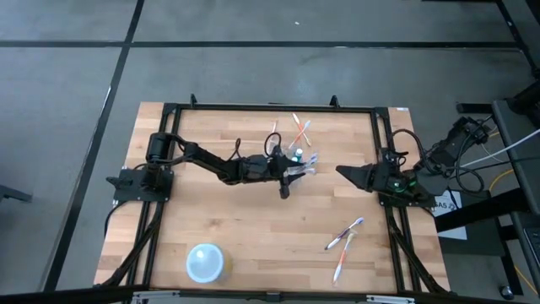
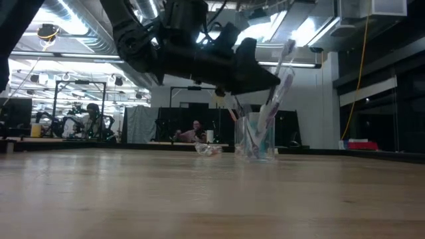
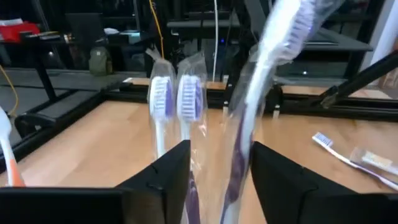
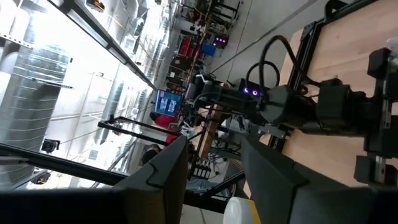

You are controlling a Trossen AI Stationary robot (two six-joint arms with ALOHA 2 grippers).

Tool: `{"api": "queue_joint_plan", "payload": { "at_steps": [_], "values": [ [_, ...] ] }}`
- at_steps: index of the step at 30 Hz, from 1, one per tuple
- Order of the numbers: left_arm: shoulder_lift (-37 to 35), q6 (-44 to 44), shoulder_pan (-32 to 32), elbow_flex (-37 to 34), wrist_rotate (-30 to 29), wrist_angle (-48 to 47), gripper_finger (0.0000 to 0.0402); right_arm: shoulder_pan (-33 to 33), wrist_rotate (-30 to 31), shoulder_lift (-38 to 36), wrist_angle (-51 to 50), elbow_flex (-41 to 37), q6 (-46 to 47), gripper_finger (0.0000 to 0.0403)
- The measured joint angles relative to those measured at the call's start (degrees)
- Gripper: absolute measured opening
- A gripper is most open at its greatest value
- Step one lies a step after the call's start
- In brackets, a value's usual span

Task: Pick & Place toothbrushing station
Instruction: Put the purple toothbrush into the transparent organizer, then put the orange toothbrush into the transparent organizer

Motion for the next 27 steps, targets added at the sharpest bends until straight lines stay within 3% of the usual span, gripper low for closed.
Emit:
{"api": "queue_joint_plan", "payload": {
  "at_steps": [7,12,17,27],
  "values": [
    [-1.99,-0.02,0.02,0.49,0.21,-0.06,0.0185,1.63,2.92,-0.01,0.55,-0.01,-1.27,0.0153],
    [-1.79,-0.02,0.02,0.65,4.51,-3.92,0.0152,2.21,3.9,-0.01,0.6,0.0,-1.58,0.0153],
    [-1.81,0.13,-0.07,0.7,4.71,-3.6,0.0126,2.24,4.39,0.01,0.58,0.0,-1.57,0.0153],
    [-1.81,1.64,-1.36,0.7,8.17,-2.75,0.0124,2.24,5.41,0.01,0.58,-0.01,-1.52,0.0153]
  ]
}}
